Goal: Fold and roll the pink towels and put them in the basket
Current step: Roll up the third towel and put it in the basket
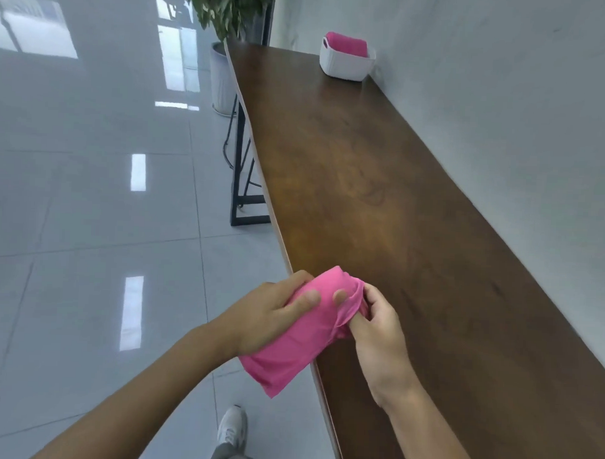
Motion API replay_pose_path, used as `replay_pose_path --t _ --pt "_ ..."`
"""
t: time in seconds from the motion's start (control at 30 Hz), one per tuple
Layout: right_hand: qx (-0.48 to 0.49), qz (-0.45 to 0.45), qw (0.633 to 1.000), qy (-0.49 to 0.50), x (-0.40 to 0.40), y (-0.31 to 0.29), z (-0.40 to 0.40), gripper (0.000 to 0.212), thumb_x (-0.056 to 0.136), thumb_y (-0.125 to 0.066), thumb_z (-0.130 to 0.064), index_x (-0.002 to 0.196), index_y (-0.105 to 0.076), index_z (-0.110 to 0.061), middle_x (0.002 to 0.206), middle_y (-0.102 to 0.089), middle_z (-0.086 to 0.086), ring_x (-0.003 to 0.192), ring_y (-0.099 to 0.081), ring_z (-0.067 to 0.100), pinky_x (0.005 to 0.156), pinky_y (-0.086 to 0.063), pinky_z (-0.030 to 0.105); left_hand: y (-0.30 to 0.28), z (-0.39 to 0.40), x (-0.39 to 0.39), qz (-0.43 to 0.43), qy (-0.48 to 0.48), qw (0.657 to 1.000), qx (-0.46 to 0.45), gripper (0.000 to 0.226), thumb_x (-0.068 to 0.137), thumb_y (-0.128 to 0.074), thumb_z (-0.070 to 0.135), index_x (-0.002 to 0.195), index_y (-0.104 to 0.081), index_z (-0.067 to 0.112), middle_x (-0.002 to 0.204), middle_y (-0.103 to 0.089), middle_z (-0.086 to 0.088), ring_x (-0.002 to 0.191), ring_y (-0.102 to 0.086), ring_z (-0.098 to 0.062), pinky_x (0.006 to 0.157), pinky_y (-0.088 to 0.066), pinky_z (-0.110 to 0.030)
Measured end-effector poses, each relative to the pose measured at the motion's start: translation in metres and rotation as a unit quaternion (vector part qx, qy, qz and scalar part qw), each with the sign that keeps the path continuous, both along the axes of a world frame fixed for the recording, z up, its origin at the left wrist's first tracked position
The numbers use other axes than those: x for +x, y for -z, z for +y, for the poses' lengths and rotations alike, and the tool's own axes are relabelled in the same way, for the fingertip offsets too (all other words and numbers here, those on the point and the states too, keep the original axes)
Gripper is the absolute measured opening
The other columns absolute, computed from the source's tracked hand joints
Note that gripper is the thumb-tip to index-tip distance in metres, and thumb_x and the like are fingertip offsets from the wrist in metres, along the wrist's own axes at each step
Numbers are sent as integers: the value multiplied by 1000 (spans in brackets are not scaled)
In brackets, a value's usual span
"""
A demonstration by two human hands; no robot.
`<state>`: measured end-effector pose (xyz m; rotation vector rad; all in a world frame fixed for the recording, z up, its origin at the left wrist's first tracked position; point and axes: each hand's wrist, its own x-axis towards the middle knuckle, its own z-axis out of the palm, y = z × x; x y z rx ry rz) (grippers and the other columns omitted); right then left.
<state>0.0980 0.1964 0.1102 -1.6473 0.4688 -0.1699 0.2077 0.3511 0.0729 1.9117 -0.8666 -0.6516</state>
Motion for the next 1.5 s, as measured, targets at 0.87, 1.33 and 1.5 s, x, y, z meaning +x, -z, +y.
replay_pose_path --t 0.87,1.33,1.5 --pt "64 144 956 -247 250 -33 -30 66 83 -69 -57 118 -64 -2 116 -66 22 101 -64 28 88 -51 42 -75 41 247 -15 161 984 72 46 72 -88 41 111 -62 41 102 -64 20 95 -64 -1 74 -57 -21" --pt "132 135 980 -69 421 -29 55 60 84 -71 -54 119 -68 -6 108 -72 13 97 -68 26 85 -53 39 -55 118 451 104 -14 989 -107 50 74 -87 26 119 -65 26 110 -72 4 99 -71 -17 83 -61 -35" --pt "26 170 973 -154 465 -43 69 58 75 -82 -50 118 -71 -13 108 -76 8 105 -71 27 99 -54 43 -73 113 500 56 122 990 -32 51 68 -92 23 114 -69 26 104 -74 8 96 -71 -11 75 -60 -25"
